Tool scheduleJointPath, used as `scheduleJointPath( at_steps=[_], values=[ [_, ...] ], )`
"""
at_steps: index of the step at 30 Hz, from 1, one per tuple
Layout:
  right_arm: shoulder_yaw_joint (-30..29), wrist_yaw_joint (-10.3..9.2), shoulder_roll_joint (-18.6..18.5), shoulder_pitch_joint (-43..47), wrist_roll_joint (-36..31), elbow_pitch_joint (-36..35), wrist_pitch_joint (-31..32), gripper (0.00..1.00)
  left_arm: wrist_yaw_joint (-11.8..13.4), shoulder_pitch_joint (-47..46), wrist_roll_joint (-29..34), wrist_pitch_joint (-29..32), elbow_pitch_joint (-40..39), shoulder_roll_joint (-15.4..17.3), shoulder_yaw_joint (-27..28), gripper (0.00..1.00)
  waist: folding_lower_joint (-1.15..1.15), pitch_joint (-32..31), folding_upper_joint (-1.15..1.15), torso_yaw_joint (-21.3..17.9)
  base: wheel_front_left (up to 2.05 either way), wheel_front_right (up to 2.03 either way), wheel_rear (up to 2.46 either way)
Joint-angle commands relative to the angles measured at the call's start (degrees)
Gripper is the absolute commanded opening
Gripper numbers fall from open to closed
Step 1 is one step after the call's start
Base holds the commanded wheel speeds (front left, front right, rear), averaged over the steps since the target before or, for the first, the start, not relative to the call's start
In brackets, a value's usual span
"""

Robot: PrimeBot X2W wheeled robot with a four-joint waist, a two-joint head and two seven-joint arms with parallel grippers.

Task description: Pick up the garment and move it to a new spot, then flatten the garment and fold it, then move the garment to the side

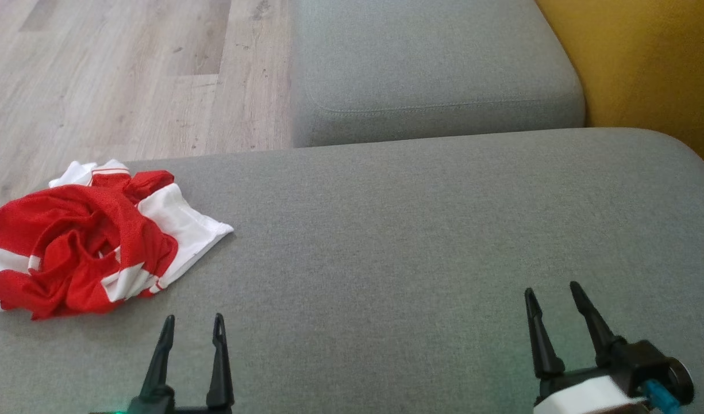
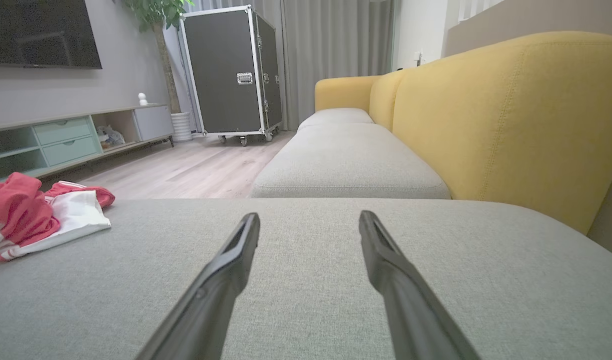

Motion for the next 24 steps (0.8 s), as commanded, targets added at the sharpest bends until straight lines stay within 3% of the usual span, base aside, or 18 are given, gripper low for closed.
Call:
scheduleJointPath(
  at_steps=[1, 17, 24],
  values=[
    [1.77, -0.04, -0.60, -0.68, -2.61, -2.25, -1.41, 1.00, 0.54, -1.57, 2.55, -1.14, -2.14, 0.20, 0.92, 1.00, 0.00, -0.14, 0.00, 0.08, 0.00, 0.00, 0.00],
    [1.58, -0.04, -0.61, -0.45, -4.07, -2.08, -1.74, 1.00, 1.22, -1.52, 3.24, -1.48, -1.25, 0.20, 0.63, 1.00, 0.00, 0.31, 0.00, 0.38, 0.00, 0.00, 0.00],
    [1.34, -0.04, -0.61, 0.28, -4.00, -1.73, -1.74, 1.00, 1.31, -1.89, 2.51, -1.48, -0.02, 0.20, 0.66, 1.00, 0.00, 0.31, 0.00, 2.98, 0.00, 0.00, 0.00]
  ],
)
